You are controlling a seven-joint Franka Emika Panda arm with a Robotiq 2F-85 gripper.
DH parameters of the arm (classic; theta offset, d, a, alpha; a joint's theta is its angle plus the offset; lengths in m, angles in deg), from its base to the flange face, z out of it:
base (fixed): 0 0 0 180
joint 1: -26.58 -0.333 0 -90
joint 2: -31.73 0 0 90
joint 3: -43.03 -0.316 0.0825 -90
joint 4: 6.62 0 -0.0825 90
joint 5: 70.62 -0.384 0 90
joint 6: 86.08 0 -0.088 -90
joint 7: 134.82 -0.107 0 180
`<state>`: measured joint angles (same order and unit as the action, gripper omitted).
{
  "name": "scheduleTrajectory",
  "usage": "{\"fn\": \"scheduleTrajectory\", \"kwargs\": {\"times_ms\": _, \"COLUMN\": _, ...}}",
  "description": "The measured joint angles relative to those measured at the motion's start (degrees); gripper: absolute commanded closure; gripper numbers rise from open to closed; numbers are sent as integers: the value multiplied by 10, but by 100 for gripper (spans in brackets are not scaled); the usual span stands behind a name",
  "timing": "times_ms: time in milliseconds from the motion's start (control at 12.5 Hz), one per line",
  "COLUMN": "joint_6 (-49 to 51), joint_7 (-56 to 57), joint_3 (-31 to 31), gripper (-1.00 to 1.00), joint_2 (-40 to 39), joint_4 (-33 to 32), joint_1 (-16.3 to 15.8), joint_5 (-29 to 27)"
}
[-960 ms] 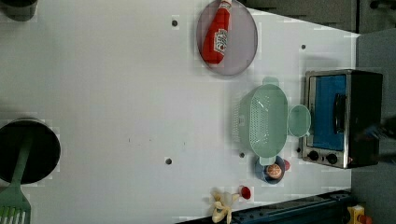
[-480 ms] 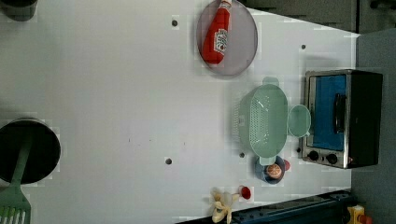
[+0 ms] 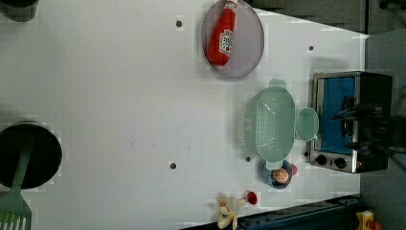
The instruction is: Drag strainer right to left.
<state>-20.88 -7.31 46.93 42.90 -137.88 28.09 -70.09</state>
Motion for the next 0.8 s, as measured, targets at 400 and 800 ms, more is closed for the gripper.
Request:
{"fn": "scheduleTrajectory", "kwargs": {"times_ms": 400, "joint_6": -164, "joint_7": -143, "joint_3": -17, "gripper": -100, "joint_2": -99, "joint_4": -95, "joint_1": -4, "joint_5": 12}}
{"fn": "scheduleTrajectory", "kwargs": {"times_ms": 800, "joint_6": -323, "joint_7": -240, "joint_3": -34, "gripper": -100, "joint_2": -191, "joint_4": -90, "joint_1": -3, "joint_5": 0}}
